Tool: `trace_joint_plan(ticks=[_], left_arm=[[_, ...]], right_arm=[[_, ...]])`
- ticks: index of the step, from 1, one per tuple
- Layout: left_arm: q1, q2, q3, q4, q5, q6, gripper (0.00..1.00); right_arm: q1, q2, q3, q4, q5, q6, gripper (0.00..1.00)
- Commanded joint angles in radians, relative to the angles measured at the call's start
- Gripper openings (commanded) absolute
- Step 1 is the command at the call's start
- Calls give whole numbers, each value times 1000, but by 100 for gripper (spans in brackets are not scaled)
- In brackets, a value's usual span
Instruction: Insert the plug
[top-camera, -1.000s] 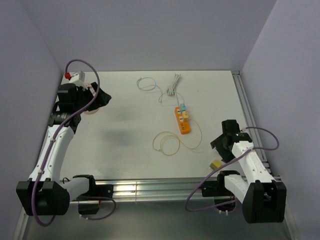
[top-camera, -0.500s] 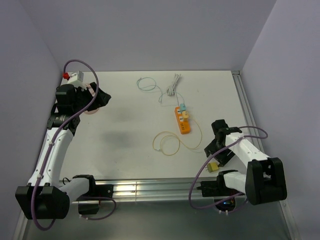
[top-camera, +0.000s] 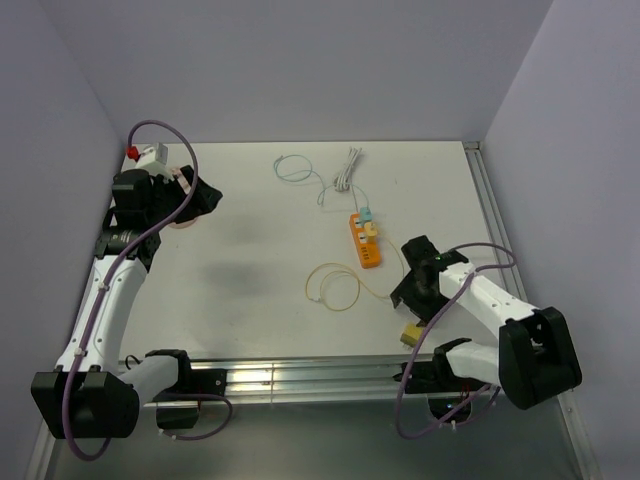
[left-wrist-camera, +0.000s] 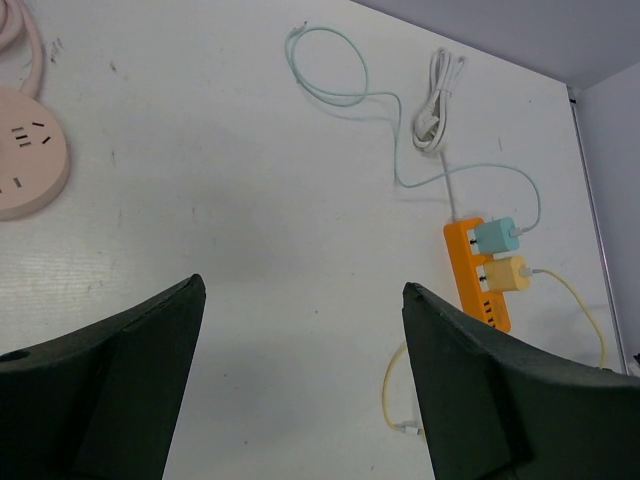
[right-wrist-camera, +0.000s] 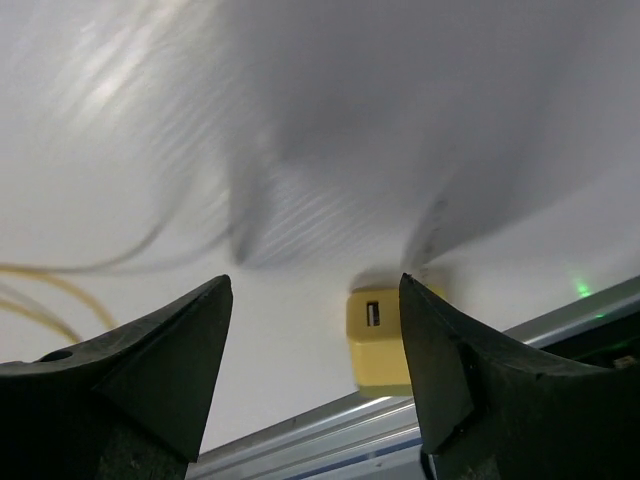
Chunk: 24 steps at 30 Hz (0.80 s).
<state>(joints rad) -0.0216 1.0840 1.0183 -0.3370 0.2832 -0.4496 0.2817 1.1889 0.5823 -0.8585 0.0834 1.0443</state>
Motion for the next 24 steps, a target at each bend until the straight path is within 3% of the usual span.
trace_joint_plan(ticks=[1,6,10,24], left_arm=[[-1,-10,2,38,4,8,85],[-1,-7,0,42,8,8,85],[-1,-10,2,36,5,9,85],[-1,-30,-7,44,-1,9,86]], right_arm=[[78,-18,73,39,-8,71,74],[93,-44,149,-88,152,49,75],[93,-95,162,-177,193,46,76],[100,-111,74,-232,96,36,76]])
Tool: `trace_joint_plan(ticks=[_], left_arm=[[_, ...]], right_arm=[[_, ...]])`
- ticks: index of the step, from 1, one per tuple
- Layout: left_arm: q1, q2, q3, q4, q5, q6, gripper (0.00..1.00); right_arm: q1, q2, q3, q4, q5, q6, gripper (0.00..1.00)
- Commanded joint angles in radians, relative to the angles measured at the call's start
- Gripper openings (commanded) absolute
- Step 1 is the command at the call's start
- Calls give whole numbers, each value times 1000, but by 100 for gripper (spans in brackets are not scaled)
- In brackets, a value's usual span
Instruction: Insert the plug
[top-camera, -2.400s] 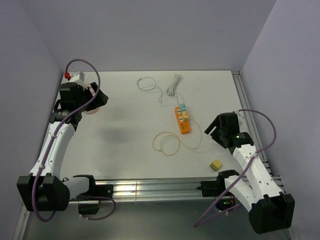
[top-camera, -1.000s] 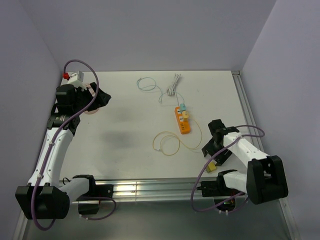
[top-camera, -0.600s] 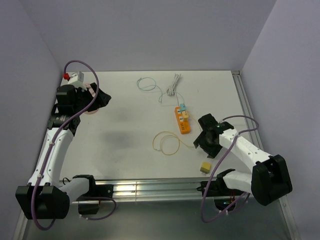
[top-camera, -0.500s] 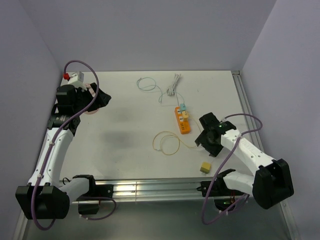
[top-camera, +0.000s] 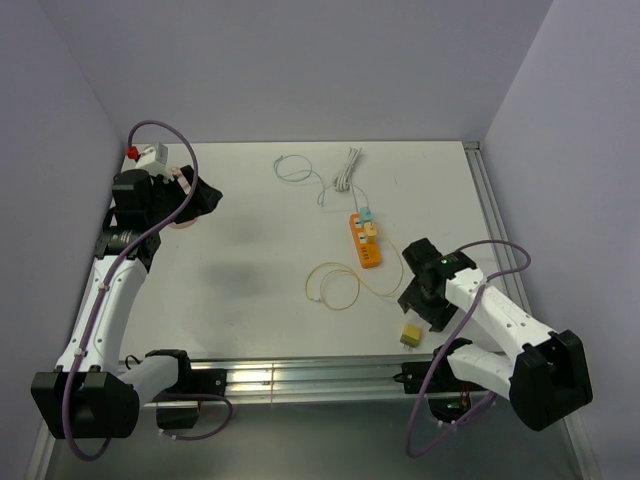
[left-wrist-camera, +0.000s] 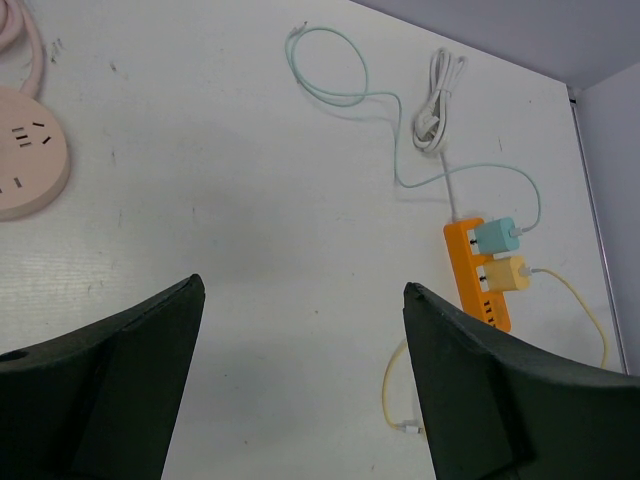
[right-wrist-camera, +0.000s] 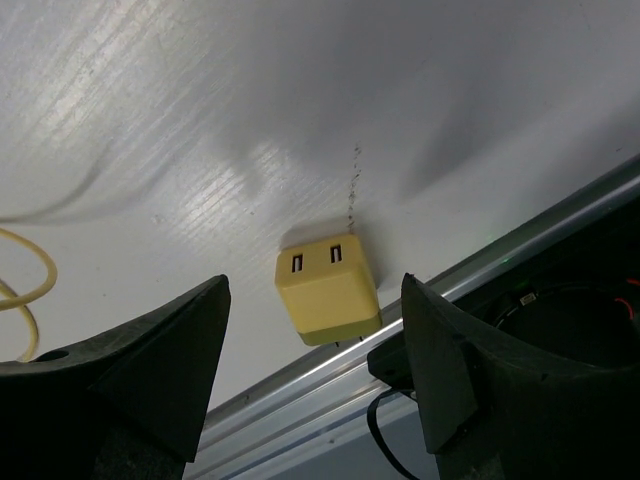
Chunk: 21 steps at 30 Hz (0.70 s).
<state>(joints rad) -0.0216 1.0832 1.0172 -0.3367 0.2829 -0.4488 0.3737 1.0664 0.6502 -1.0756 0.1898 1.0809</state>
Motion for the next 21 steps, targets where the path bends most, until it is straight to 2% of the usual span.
trace_joint_plan(ticks=[1,7,21], left_arm=[[-1,-28,-6,44,-1,9,86],[-1,-26,-6,42,-2,12,86],[-1,-20,-8,44,-4,12,86]], right_arm=[[16,26,5,-3,-24,-6,76],[50,107,9,14,-42,-36,77],[114,184,-50,115,-102,-19,76]])
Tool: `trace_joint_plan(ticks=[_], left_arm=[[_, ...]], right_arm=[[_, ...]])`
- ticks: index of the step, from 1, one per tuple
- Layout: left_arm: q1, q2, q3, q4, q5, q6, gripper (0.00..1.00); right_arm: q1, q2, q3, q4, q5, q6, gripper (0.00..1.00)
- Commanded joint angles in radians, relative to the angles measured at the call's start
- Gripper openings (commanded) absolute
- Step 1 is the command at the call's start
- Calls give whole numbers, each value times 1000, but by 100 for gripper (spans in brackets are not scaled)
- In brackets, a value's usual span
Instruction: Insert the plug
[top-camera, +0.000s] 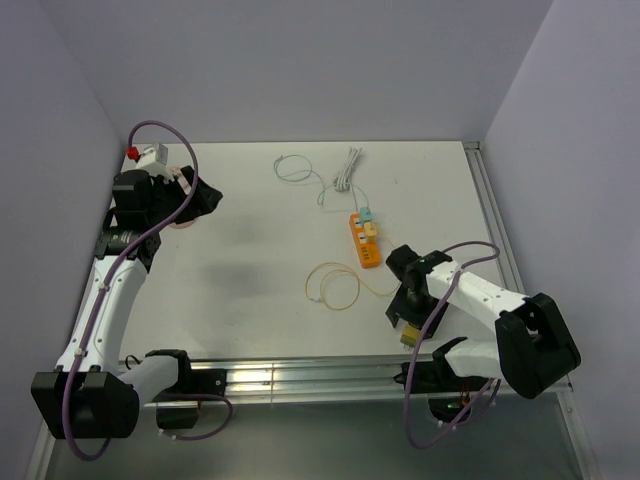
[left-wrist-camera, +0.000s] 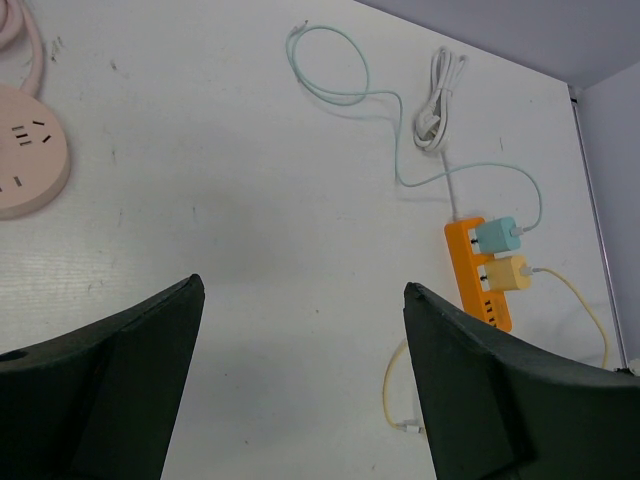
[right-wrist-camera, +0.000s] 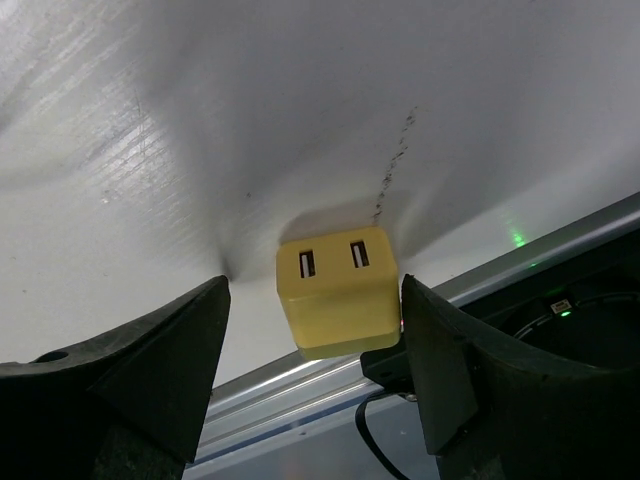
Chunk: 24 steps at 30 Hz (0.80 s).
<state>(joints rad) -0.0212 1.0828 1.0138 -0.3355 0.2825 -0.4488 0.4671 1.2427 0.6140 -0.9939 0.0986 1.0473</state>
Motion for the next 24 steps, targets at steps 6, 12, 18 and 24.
trace_joint_plan(ticks=[6,12,18,24], left_arm=[[-2,-20,-4,41,-6,13,86],[-2,-15,-6,41,-5,13,86],[-2,-8,-6,43,4,12,85],[-2,19,-9,47,24,9,84]], right_arm=[[54,8,-34,55,-8,31,63],[64,1,-23,61,4,19,32],[96,-23,38,72,42,-26,0],[134,-140,96,178,40,-125,0]])
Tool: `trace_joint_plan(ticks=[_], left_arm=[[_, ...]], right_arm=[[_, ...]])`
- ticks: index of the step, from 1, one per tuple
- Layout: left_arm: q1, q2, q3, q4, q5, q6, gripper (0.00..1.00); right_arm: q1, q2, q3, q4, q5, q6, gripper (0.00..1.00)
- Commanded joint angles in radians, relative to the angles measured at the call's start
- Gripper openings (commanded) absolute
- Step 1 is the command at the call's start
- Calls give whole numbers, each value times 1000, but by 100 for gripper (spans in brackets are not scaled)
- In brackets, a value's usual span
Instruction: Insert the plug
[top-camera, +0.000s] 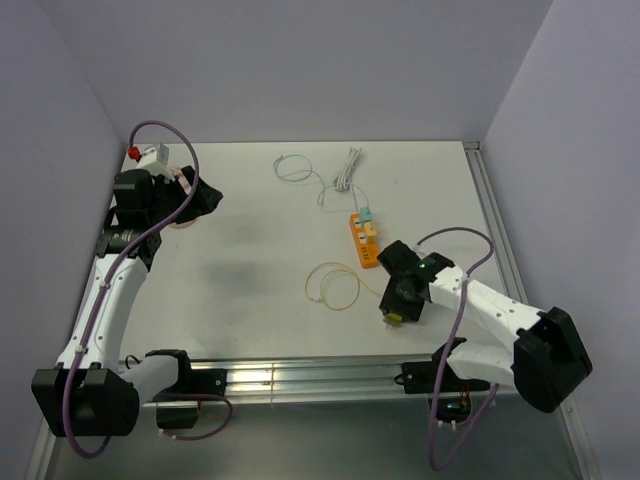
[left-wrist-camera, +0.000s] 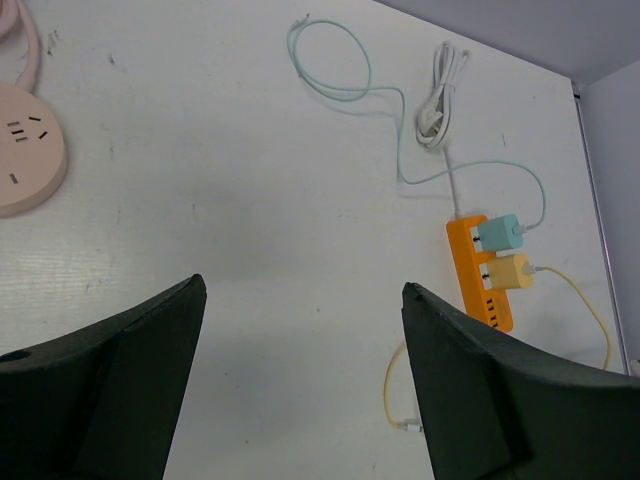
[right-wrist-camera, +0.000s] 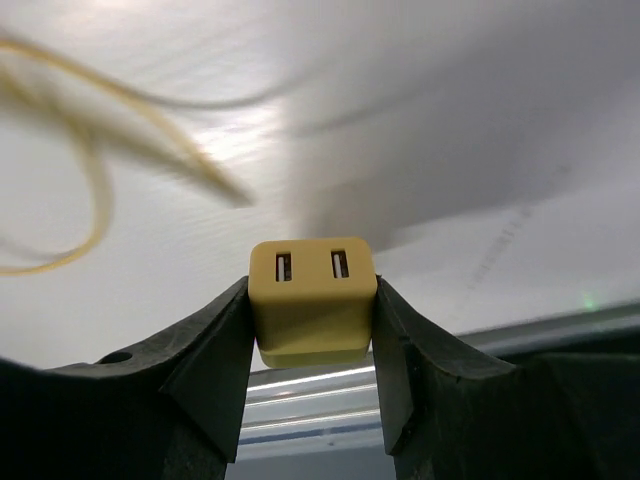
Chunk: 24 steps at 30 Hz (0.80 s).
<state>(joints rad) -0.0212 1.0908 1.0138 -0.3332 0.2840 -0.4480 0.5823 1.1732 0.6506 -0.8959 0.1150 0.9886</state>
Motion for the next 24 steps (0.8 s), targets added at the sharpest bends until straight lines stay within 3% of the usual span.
trace_joint_plan(ticks=[1,3,7,12,24], left_arm=[[-2,24,-6,43,29,8,84],[-2,38,-4,42,58,11,84],[-11,54,-10,65,127,20,85],[-85,72,0,56,170,80,88],[-292,64,-23,77,297,115,95]], right_arm=[[27,-117,57,159,-10,-102,0],[33,-168,47,228,-92,-185,0],[85,-355,15,380,-110,-275,0],[105,-547,-40,384,-89,-369,0],[105,-734,-127,561,-323,-499,0]])
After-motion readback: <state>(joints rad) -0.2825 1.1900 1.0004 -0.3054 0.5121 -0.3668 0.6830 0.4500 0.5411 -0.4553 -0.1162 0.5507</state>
